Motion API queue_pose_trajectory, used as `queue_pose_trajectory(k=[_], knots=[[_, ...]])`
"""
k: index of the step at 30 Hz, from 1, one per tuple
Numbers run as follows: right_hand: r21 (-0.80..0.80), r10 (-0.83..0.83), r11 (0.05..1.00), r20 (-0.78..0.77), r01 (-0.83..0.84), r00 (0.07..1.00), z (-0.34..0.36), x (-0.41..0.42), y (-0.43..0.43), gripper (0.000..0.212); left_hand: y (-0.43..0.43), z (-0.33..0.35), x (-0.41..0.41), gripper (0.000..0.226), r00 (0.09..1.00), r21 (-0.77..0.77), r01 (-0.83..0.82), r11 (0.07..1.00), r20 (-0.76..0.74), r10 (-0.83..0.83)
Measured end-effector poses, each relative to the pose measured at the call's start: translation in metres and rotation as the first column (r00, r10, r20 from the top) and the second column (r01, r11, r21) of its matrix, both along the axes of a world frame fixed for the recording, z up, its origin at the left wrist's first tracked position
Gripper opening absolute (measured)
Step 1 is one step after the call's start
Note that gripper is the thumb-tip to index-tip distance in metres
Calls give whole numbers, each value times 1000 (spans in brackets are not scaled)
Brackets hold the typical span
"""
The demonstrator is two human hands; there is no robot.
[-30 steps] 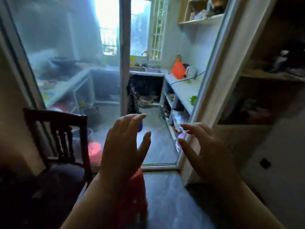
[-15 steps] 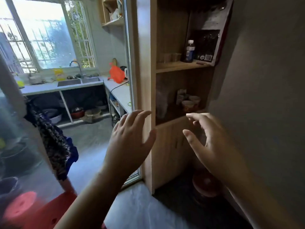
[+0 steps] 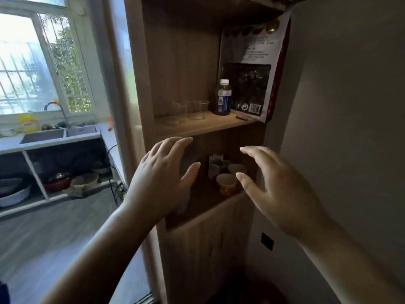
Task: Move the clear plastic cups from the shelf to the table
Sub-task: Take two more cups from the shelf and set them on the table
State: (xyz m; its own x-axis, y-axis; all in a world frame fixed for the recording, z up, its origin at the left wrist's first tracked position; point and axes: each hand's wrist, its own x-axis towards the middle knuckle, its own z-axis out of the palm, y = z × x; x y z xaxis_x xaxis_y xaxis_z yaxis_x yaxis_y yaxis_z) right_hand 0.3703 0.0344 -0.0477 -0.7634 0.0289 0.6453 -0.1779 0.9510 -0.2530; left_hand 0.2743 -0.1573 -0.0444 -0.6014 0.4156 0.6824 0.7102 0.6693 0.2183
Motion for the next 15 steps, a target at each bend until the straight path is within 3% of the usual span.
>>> queue_pose_trajectory(k=[9, 15], knots=[[5, 125, 992, -72, -125, 989, 11, -145, 95, 48, 81, 10, -104, 54, 995, -15, -46, 999, -90, 44], [113, 283, 955, -63, -275, 957, 35, -252, 131, 46, 112, 27, -183, 61, 964, -35, -239, 970, -133, 232]])
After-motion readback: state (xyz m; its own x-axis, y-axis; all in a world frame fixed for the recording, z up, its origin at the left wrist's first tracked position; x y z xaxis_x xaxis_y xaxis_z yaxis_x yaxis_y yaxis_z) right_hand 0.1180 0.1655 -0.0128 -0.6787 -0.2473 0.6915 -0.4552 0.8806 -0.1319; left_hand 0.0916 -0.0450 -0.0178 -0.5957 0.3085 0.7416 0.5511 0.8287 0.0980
